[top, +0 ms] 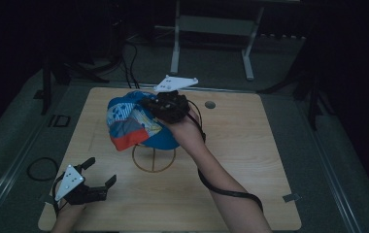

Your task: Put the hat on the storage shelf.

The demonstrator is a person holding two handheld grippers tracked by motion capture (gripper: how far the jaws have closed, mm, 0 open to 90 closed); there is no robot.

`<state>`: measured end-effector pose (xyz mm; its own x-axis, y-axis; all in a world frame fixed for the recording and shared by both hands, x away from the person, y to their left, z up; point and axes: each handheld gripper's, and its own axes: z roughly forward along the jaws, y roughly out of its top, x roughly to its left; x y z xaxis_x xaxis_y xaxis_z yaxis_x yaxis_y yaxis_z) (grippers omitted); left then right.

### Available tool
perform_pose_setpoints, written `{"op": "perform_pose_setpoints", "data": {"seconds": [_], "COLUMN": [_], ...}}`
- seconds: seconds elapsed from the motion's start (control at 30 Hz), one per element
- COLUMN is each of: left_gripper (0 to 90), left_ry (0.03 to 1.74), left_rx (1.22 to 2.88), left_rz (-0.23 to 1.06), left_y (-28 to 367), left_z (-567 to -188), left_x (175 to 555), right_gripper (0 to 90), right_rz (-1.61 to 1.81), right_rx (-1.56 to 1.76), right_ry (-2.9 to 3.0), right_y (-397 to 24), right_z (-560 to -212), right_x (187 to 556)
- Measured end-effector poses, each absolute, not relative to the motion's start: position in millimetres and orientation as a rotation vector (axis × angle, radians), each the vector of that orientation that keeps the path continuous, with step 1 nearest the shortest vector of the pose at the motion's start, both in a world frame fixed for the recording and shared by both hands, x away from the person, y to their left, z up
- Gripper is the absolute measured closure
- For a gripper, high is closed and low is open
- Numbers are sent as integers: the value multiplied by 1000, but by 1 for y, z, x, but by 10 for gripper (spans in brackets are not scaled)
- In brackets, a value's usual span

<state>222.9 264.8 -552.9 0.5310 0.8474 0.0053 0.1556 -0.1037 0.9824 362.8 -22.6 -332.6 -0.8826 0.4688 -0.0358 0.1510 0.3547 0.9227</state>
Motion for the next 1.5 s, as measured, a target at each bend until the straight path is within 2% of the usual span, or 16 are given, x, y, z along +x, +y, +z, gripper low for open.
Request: {"op": "perform_pose_setpoints", "data": {"seconds": [0.5, 0.6, 0.8, 1.17, 1.3, 1.5], "left_gripper": [27, 27, 27, 26, 27, 27], "left_ry": [893, 897, 903, 898, 895, 895], "left_rx": [1585, 1579, 1570, 1583, 1576, 1581], "left_rz": [704, 705, 705, 697, 700, 700], "left_y": [265, 266, 269, 267, 267, 267], "left_z": [-555, -555, -554, -556, -556, -556], "left_x": [224, 224, 224, 225, 224, 224], "right_gripper": [900, 834, 763, 731, 648, 468], "right_rz": [1581, 1619, 1620, 1602, 1611, 1624], "right_rx": [599, 605, 611, 579, 565, 542], "right_ry": [2349, 2349, 2357, 2373, 2381, 2392], "right_y": [-53, -52, -49, -44, -46, -53], "right_z": [-356, -359, -362, -364, -363, -360], "right_x": [356, 357, 357, 354, 353, 350]}}
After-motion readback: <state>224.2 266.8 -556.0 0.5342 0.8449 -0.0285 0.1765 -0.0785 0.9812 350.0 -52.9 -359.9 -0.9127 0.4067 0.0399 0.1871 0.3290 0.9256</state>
